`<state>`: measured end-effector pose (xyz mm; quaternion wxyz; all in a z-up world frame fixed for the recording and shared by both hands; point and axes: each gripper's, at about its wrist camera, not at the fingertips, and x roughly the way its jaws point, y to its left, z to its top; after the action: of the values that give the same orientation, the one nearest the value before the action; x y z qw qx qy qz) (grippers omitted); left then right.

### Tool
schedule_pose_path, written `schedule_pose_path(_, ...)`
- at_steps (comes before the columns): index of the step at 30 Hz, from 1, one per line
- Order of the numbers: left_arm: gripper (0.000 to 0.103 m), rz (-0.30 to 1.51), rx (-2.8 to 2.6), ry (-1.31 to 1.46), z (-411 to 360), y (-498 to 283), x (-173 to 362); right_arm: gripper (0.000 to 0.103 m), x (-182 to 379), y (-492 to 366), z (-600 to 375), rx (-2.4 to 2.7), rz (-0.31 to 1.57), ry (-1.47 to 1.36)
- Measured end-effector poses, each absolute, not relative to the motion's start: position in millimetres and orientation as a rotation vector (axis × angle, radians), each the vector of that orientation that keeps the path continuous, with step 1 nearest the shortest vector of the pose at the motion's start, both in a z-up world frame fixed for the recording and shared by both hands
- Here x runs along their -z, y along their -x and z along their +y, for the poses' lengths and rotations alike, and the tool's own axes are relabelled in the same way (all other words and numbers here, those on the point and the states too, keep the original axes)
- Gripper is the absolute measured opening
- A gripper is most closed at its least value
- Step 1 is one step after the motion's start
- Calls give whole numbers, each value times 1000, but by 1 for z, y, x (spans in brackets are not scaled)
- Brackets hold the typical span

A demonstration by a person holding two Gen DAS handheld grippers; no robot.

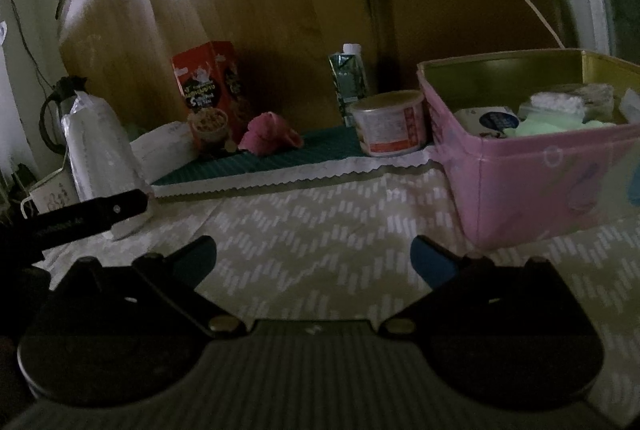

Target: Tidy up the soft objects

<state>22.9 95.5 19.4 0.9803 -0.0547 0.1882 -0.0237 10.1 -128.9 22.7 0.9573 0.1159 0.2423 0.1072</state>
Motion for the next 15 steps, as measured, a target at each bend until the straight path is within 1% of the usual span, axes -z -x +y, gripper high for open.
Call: schedule_pose_path(15,103,398,58,137,99,-25,-18,103,-22,-13,-127,-201,516,-217)
